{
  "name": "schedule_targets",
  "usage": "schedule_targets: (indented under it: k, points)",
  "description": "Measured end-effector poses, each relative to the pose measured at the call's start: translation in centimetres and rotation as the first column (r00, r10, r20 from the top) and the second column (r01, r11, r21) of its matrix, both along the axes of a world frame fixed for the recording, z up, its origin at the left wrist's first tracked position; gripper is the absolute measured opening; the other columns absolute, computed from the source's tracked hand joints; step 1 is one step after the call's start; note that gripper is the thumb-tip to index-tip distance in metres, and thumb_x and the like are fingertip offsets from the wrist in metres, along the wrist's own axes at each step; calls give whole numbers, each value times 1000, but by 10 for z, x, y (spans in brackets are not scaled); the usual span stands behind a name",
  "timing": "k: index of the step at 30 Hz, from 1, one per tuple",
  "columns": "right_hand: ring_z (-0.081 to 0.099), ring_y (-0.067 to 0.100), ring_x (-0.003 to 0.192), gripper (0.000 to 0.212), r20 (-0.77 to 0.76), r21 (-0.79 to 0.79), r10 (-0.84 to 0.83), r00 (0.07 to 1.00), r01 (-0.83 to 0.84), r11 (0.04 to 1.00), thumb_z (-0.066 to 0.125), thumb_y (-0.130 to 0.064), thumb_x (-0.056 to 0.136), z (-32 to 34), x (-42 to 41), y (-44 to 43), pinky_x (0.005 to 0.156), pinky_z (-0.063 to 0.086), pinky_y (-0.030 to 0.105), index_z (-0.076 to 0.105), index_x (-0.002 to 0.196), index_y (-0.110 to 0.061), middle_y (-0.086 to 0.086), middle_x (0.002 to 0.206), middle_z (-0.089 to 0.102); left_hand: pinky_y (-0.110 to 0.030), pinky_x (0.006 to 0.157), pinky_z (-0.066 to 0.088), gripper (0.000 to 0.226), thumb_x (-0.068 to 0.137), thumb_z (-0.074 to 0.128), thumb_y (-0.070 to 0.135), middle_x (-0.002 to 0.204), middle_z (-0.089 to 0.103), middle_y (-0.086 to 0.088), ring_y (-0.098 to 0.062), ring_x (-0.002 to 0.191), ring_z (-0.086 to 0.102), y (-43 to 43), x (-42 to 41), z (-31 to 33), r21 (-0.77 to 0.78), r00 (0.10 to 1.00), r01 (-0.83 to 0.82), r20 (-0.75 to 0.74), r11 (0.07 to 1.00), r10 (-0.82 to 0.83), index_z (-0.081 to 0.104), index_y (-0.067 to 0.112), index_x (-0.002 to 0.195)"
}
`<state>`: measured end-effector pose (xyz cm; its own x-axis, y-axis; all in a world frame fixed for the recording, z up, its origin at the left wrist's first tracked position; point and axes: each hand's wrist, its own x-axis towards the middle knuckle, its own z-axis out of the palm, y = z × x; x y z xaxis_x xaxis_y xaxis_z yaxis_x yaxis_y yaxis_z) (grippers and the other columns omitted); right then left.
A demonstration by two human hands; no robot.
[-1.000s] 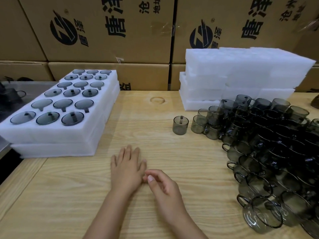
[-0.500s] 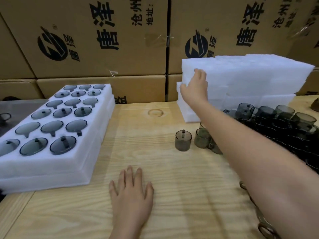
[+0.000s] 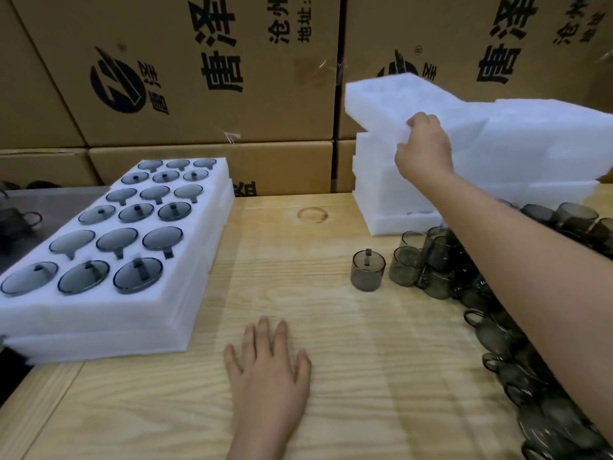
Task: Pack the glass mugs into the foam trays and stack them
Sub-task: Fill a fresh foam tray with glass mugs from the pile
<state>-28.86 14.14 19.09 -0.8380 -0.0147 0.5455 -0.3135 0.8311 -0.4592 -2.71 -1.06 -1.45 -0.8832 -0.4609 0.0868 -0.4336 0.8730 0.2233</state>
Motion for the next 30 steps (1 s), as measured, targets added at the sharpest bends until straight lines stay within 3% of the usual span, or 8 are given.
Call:
schedule_targets:
  k: [5, 8, 12, 15, 18, 21, 24, 30]
  points:
    - [46, 18, 102, 35, -165, -152, 130, 978, -155, 976, 48, -7, 83, -3, 100, 21, 77, 29, 22, 51, 118, -11, 3, 118, 48, -45, 116, 0, 59, 95, 30, 52, 159, 16, 6, -14, 146, 7, -2, 0, 2, 53, 998, 18, -63, 998, -14, 22, 28, 149]
    - [41, 5, 85, 29, -209, -172, 207, 956, -245, 954, 51, -11, 75, -18, 175, 47, 70, 26, 16, 53, 103, -17, -5, 100, 47, -41, 117, 14, 47, 97, 45, 36, 143, 47, -2, -19, 137, 36, -6, 4, 9, 356, 945, 63, -321, 932, 58, 42, 17, 140]
    - [45, -7, 70, 24, -86, -151, 349, 933, -358, 921, 50, -15, 67, -55, 259, 85, 63, 31, 6, 50, 90, -20, -11, 84, 49, -31, 92, 44, 23, 102, 40, 16, 110, 68, -7, -18, 105, 61, -17, 22, 32, 905, 708, 292, -422, 309, 566, 59, 12, 115]
    - [47, -3, 76, 20, 27, -96, 423, 906, -419, 903, 44, -23, 68, -94, 301, 105, 66, 33, 9, 51, 87, -21, -11, 86, 50, -24, 88, 48, 28, 102, 35, 8, 90, 71, 3, -10, 93, 66, -29, 42, 33, 896, 657, 426, -400, 123, 639, 57, 6, 120]
    - [47, 10, 79, 21, 69, -18, 437, 897, -437, 899, 40, -26, 67, -128, 324, 114, 71, 36, 21, 51, 84, -19, -8, 86, 51, -39, 104, 39, 31, 101, 36, 27, 97, 72, 1, -24, 112, 58, -24, 58, 33, 891, 737, 449, -322, -74, 594, 56, 14, 121]
    - [52, 21, 76, 21, 94, 96, 425, 900, -433, 896, 40, -22, 67, -151, 338, 117, 70, 36, 32, 53, 81, -13, -3, 82, 53, -35, 97, 45, 35, 98, 44, 30, 118, 65, 3, -14, 112, 60, -8, 70, 35, 889, 809, 455, -387, -54, 443, 52, 20, 130]
    - [45, 18, 77, 21, 100, 165, 397, 913, -408, 898, 41, -22, 66, -168, 343, 119, 68, 35, 31, 53, 81, -15, -3, 82, 55, -13, 78, 49, 47, 85, 56, 4, 127, 58, 8, 7, 100, 62, 5, 76, 29, 866, 828, 492, -497, 92, 259, 50, 22, 129]
    - [46, 20, 84, 30, 88, 196, 372, 924, -382, 903, 39, -19, 66, -176, 343, 124, 71, 38, 33, 61, 86, -12, 2, 95, 62, -24, 71, 55, 75, 58, 65, -6, 111, 66, -2, -14, 95, 67, 0, 76, 20, 852, 826, 522, -517, 42, 225, 52, 16, 128]
